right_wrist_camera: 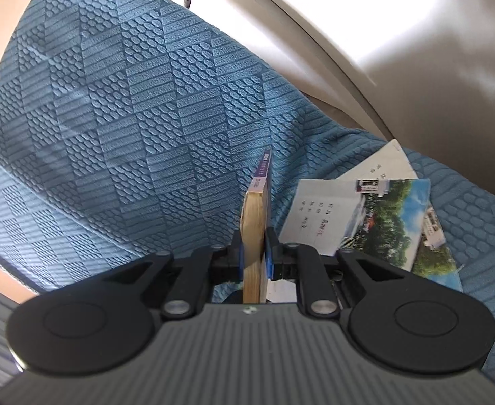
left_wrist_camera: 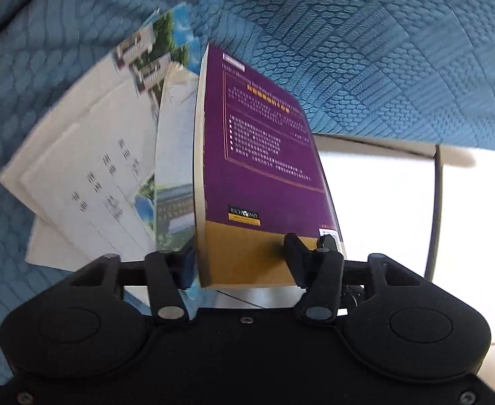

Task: Organize objects
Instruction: 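Lift the purple paperback with both tools and carry it toward the standing books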

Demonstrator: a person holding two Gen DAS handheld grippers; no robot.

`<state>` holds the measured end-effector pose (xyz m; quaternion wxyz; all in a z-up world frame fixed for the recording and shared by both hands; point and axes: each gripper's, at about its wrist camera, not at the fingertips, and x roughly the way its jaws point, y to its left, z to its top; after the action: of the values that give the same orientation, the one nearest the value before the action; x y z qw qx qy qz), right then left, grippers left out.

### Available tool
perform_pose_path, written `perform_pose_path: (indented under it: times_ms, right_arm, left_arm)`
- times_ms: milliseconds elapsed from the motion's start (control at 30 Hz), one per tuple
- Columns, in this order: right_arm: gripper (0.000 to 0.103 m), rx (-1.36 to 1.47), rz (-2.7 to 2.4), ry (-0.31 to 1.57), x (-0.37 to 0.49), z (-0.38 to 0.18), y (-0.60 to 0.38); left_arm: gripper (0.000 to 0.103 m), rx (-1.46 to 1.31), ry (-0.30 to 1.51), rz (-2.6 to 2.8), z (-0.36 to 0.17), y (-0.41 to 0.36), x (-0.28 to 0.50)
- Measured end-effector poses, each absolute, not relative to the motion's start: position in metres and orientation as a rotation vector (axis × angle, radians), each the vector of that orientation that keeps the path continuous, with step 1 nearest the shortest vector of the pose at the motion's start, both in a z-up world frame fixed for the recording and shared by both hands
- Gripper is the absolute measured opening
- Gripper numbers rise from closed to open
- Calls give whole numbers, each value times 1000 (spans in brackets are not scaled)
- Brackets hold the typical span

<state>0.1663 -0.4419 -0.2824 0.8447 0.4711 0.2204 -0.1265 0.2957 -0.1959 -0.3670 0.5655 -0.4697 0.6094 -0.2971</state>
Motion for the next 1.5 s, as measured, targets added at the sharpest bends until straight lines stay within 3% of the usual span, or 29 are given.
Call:
perform_pose_path:
  times_ms: [200,300,1500]
  right_arm:
    - [16,955,-274,455,154,-274,-433]
    - [17,916,-272,444,148,-263,-425]
    - [20,847,-77,384,106,-139,-285]
  left_arm:
    - [30,-1021,1384,-740,-340,-181,292]
    - [27,-994,1362,-764,-325,-173,288]
    - [22,-830,1137,-812,-136,4,248]
